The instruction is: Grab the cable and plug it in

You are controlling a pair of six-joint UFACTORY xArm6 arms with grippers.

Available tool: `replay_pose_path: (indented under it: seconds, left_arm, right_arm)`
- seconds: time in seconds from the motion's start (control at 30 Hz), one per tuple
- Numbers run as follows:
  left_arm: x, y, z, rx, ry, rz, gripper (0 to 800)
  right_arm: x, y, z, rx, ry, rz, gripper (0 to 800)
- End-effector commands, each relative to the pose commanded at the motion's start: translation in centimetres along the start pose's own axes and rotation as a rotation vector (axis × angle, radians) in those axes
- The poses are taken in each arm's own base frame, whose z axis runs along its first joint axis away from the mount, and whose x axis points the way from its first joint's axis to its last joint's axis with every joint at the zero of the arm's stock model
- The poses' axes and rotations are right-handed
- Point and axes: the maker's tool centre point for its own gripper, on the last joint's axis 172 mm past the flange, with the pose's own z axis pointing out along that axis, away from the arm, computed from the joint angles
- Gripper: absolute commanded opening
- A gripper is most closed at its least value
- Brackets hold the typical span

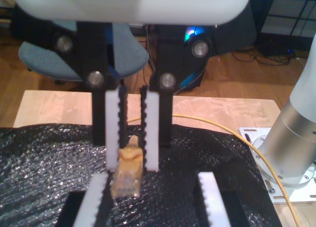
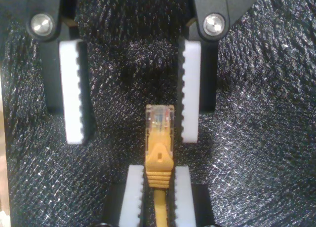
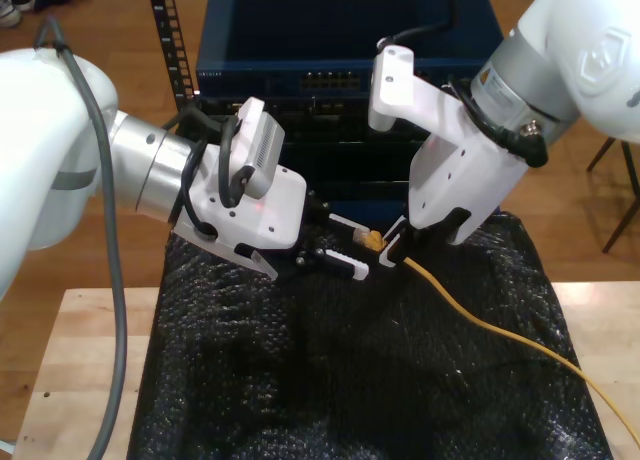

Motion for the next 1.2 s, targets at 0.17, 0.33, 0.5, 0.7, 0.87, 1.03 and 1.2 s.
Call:
replay_pose_path:
  seconds: [0.17, 0.33, 0.5, 0.7, 0.87, 1.03, 1.2]
  left_arm:
    - [0.00, 0.00, 0.00, 0.000, 0.000, 0.002, 367]
    - [0.04, -0.06, -0.08, 0.002, 0.000, 0.004, 330]
    - [0.04, -0.06, -0.08, 0.002, 0.000, 0.005, 318]
    - [0.22, -0.15, -0.09, 0.006, 0.007, 0.005, 310]
    - [0.82, -0.49, -0.25, 0.018, 0.034, 0.001, 278]
    - [0.55, -0.84, -0.78, 0.032, 0.038, -0.007, 251]
    - [0.45, -0.79, -0.72, 0.031, 0.039, -0.012, 249]
  right_arm:
    - [0.04, -0.04, 0.03, 0.001, 0.000, 0.000, 3]
    - [-0.01, -0.06, 0.08, 0.002, -0.001, 0.001, 3]
    - [-0.05, -0.09, 0.14, 0.003, -0.002, 0.002, 3]
    - [-0.01, -0.13, 0.17, 0.004, -0.002, 0.000, 3]
    - [0.03, -0.17, 0.19, 0.004, -0.002, -0.001, 3]
    - [0.08, -0.15, 0.13, 0.003, -0.001, -0.002, 3]
    - [0.03, -0.11, 0.11, 0.003, -0.001, -0.001, 3]
